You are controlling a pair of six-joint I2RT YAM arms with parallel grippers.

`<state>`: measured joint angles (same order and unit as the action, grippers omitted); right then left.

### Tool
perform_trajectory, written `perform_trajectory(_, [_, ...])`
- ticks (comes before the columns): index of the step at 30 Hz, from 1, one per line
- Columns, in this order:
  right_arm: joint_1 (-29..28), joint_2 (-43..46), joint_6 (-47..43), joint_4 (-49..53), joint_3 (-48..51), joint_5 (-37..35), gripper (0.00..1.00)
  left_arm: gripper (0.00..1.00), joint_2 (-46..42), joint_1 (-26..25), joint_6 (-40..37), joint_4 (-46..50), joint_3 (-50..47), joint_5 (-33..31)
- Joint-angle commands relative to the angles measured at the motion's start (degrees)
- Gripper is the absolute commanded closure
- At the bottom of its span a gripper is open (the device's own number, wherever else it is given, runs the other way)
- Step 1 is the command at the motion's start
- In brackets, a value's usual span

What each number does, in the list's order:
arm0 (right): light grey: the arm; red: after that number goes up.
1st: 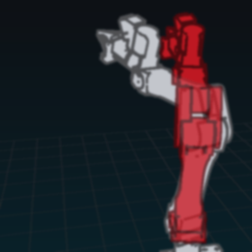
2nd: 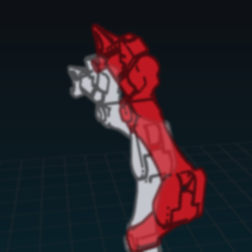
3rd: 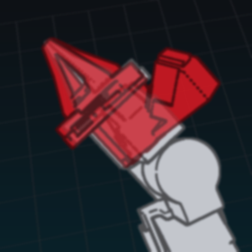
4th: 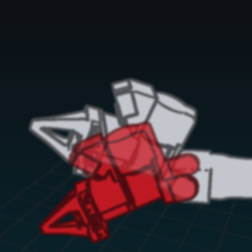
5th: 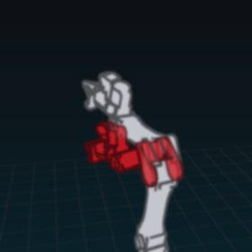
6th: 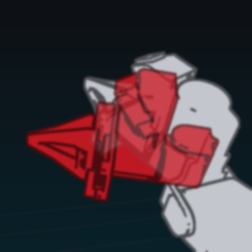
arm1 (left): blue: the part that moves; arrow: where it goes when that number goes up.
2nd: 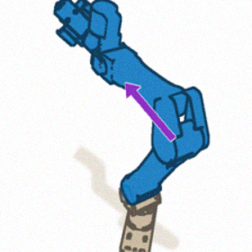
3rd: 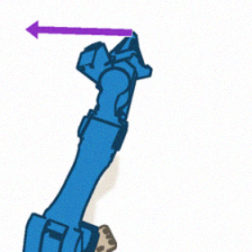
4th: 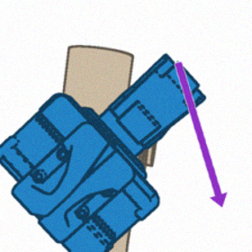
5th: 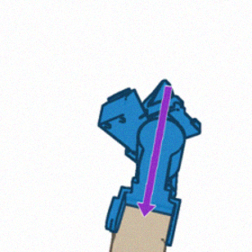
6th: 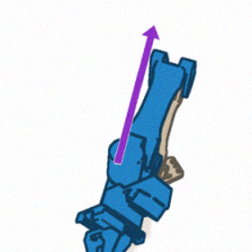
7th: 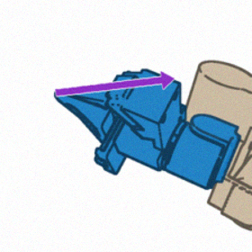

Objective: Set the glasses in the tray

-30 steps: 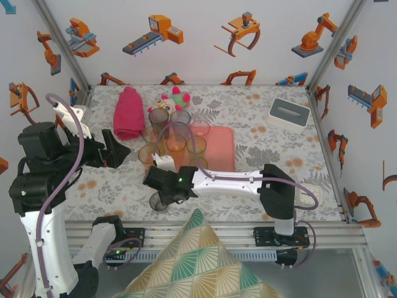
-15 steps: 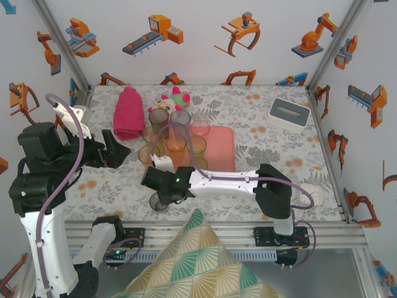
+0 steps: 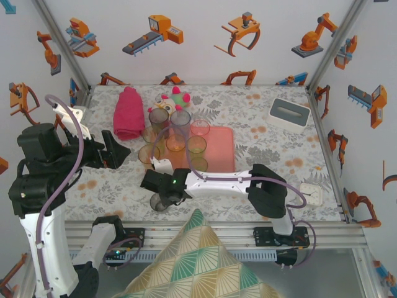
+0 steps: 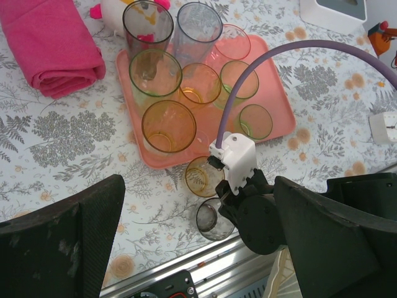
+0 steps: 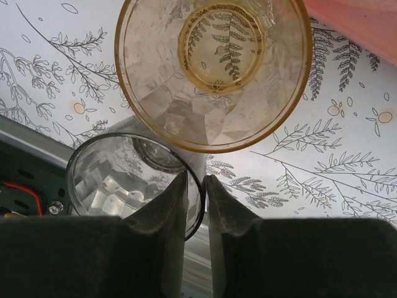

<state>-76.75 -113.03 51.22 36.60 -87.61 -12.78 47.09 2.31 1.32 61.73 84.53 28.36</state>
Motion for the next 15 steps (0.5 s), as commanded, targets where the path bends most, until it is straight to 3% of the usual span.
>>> perform_trajectory(1, [-0.1,0.4,0.3,1.2,-0.8,-1.3,0.82,0.03,-0.1,0.4,0.1,-0.5,0.6,1.2])
perform_trajectory(15, [0.0,1.8,-0.6,2.0,-0.5,-1.7,0.91,0.03,0.0,0.3,0.0,-0.6,0.6,1.3])
